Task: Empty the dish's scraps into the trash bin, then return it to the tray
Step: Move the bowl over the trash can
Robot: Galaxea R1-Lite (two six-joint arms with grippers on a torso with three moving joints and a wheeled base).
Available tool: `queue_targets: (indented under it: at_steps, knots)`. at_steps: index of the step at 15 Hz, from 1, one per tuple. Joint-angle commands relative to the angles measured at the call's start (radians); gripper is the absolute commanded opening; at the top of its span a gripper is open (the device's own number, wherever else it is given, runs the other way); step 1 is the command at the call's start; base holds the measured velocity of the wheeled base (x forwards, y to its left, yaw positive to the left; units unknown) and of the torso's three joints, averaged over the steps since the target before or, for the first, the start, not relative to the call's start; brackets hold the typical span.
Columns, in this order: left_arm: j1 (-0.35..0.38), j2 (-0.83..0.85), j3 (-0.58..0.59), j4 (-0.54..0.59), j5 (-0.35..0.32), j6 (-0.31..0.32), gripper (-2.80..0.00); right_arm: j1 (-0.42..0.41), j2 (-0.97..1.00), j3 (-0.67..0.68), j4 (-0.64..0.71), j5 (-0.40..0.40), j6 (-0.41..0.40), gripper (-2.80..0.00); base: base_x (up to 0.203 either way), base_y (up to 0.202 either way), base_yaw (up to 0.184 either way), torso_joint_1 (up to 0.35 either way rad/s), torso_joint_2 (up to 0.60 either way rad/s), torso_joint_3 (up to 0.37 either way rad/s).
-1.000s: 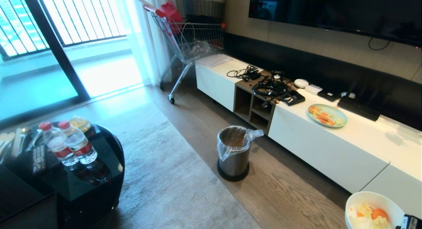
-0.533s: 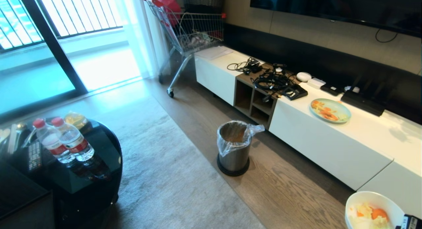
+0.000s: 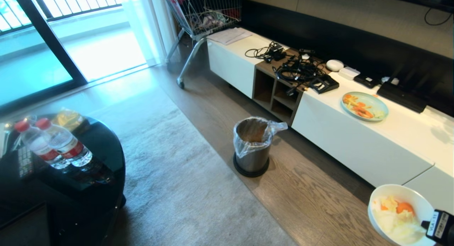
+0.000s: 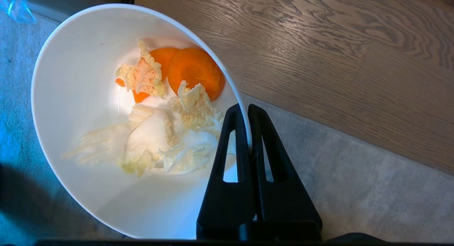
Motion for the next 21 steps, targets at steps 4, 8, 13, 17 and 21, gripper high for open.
queue_targets:
  at_steps: [4,8,13,17,21]
  knots:
    - [0.0,0.0,0.0,0.0,0.001,-0.001,-2.8,0.003,0.026,-0.078,0.004,0.003,-0.046,-2.8,0.0,0.0,0.0,0.003,0.0,-0.196]
    - [0.0,0.0,0.0,0.0,0.001,-0.001,-2.8,0.007,0.043,-0.112,0.006,0.002,-0.047,-2.8,0.0,0.0,0.0,0.001,0.0,-0.194]
    - [0.0,0.0,0.0,0.0,0.001,-0.001,-2.8,0.01,0.037,-0.11,0.012,0.002,-0.049,-2.8,0.0,0.0,0.0,0.003,0.0,-0.196]
    - [0.0,0.0,0.0,0.0,0.001,-0.001,-2.8,0.01,0.028,-0.107,0.024,0.003,-0.051,-2.8,0.0,0.0,0.0,0.005,0.0,-0.199]
    - [0.0,0.0,0.0,0.0,0.001,-0.001,-2.8,0.01,0.022,-0.103,0.024,0.003,-0.049,-2.8,0.0,0.0,0.0,0.004,0.0,-0.198]
